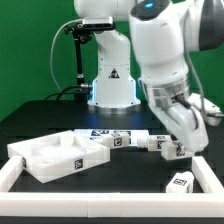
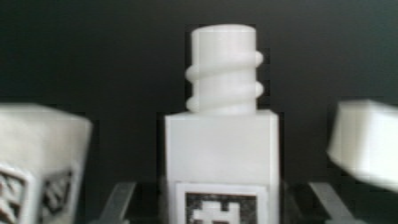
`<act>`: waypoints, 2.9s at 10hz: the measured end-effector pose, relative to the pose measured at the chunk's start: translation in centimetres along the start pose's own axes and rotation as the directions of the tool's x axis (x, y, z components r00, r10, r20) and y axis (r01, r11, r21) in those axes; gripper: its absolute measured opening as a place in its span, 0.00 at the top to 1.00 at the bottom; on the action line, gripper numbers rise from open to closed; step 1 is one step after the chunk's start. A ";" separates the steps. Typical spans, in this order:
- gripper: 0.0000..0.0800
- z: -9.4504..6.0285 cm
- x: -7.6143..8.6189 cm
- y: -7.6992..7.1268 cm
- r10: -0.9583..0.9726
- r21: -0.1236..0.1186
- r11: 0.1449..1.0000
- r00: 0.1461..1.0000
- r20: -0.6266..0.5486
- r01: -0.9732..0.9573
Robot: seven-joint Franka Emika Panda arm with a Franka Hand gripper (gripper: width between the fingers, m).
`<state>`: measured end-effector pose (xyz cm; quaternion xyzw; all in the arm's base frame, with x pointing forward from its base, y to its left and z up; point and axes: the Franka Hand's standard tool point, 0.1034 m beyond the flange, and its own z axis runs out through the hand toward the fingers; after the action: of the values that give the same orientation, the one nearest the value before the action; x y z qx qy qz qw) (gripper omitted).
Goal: Assemble one leg
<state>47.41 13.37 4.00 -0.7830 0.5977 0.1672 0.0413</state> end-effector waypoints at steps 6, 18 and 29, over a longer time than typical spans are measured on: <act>0.65 1.0 -2.3 0.8 -0.109 -0.032 0.994 0.994 -0.020 0.109; 0.49 4.9 -5.8 4.4 -0.494 -0.129 0.863 0.870 -0.014 0.488; 0.19 -5.3 -1.9 -2.9 -0.508 0.015 0.860 0.860 -0.043 0.509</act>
Offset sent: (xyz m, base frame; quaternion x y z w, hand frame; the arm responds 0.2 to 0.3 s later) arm 0.0000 0.0000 0.0000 0.0000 0.0000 0.0000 1.0000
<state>50.84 14.57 9.23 -0.9154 0.3727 0.1279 0.0827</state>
